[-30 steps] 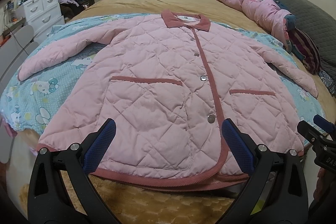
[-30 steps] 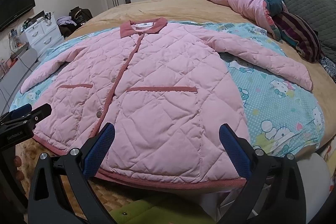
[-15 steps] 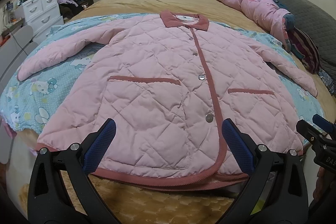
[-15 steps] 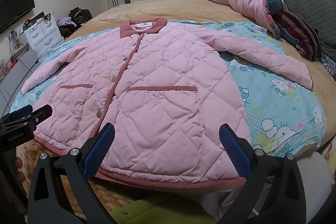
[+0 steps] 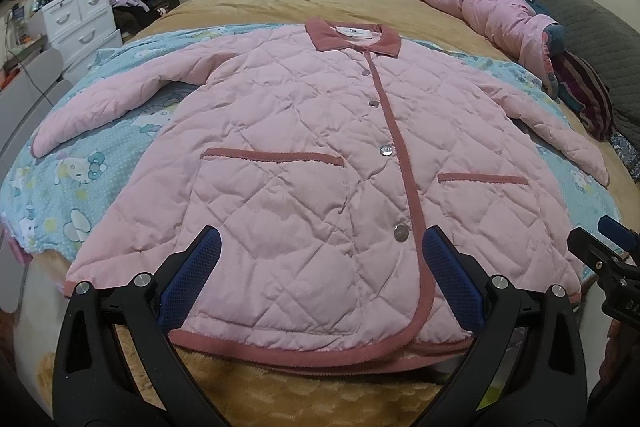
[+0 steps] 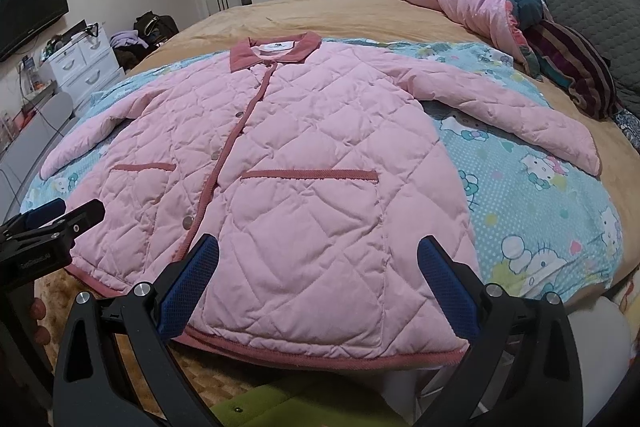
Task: Fold large clothes
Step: 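Move the right tool over to the sleeve cuff nearest it, then grasp the sleeve cuff with the right tool and lift it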
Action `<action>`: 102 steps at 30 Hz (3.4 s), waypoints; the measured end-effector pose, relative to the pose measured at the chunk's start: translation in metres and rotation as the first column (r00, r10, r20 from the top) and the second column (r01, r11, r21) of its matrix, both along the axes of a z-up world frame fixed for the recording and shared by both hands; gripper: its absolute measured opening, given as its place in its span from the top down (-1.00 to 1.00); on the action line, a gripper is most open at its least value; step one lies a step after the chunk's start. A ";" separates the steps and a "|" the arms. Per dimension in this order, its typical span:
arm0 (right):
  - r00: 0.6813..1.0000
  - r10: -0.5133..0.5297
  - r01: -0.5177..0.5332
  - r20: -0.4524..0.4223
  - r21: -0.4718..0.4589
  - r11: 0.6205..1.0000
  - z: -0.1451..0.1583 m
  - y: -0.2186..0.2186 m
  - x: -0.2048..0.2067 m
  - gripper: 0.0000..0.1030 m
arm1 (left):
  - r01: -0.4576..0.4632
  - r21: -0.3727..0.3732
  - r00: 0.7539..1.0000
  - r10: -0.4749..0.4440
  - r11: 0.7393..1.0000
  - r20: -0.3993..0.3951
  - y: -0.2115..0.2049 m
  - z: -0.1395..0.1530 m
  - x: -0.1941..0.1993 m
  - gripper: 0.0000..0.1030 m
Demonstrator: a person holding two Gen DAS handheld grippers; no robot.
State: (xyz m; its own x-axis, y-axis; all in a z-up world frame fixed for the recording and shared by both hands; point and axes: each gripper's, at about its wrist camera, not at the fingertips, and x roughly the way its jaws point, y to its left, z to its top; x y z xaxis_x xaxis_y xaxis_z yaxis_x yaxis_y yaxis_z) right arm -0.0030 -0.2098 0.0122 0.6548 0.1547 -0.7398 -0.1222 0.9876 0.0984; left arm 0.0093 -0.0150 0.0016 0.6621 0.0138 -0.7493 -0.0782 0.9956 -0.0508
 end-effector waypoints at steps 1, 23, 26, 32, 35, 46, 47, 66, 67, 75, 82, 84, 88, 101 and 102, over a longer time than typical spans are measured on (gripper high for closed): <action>1.000 -0.002 0.002 -0.002 0.004 1.000 0.000 -0.001 0.003 -0.92 | 0.005 -0.003 1.000 -0.005 1.000 -0.002 -0.001 0.000 0.003 -0.84; 0.997 -0.069 0.066 0.027 0.096 0.993 0.022 -0.035 0.122 -0.92 | -0.014 -0.023 1.000 0.014 1.000 0.007 -0.001 0.035 0.114 -0.84; 0.996 -0.087 0.083 0.034 0.107 0.991 0.023 -0.044 0.138 -0.92 | -0.007 -0.021 1.000 0.007 1.000 0.009 -0.006 0.039 0.129 -0.84; 0.991 -0.129 0.125 0.024 0.135 0.983 0.023 -0.063 0.168 -0.92 | -0.002 -0.004 1.000 0.002 1.000 0.005 -0.017 0.042 0.157 -0.84; 0.987 -0.160 0.155 0.019 0.137 0.978 0.020 -0.073 0.181 -0.92 | 0.003 -0.003 1.000 -0.003 1.000 0.005 -0.021 0.044 0.170 -0.84; 0.954 -0.298 0.298 -0.026 0.142 0.944 -0.003 -0.126 0.216 -0.92 | 0.024 0.020 1.000 -0.023 1.000 -0.008 -0.041 0.041 0.220 -0.84; 0.948 -0.315 0.317 -0.036 0.147 0.937 -0.007 -0.133 0.218 -0.92 | 0.026 0.023 1.000 -0.026 0.999 -0.010 -0.043 0.041 0.224 -0.84; 0.782 -0.587 0.623 -0.209 0.278 0.731 -0.062 -0.274 0.215 -0.92 | 0.038 0.020 0.997 -0.037 0.999 -0.074 -0.077 0.008 0.268 -0.84; 0.770 -0.600 0.638 -0.216 0.283 0.716 -0.064 -0.280 0.213 -0.92 | 0.042 0.022 0.996 -0.040 0.999 -0.078 -0.080 0.006 0.269 -0.84; 0.675 -0.687 0.736 -0.271 0.323 0.596 -0.086 -0.329 0.198 -0.92 | 0.047 0.033 0.995 -0.044 0.998 -0.089 -0.093 -0.002 0.274 -0.84; 0.602 -0.739 0.790 -0.301 0.360 0.497 -0.100 -0.370 0.194 -0.92 | 0.025 0.044 0.995 -0.020 0.999 -0.100 -0.097 -0.007 0.274 -0.84; 0.581 -0.751 0.801 -0.315 0.385 0.458 -0.106 -0.384 0.195 -0.92 | 0.021 0.048 0.995 -0.016 0.999 -0.099 -0.097 -0.006 0.273 -0.84; 0.553 -0.770 0.807 -0.318 0.432 0.401 -0.112 -0.407 0.197 -0.92 | 0.020 0.040 0.997 -0.017 0.999 -0.080 -0.096 -0.002 0.270 -0.84; 0.513 -0.821 0.776 -0.251 0.545 0.318 -0.112 -0.439 0.200 0.17 | -0.036 0.019 0.999 0.037 0.999 -0.037 -0.059 0.012 0.265 -0.84; 0.520 -0.820 0.763 -0.240 0.562 0.320 -0.108 -0.439 0.198 0.29 | -0.044 0.017 0.998 0.044 0.999 -0.033 -0.054 0.014 0.265 -0.84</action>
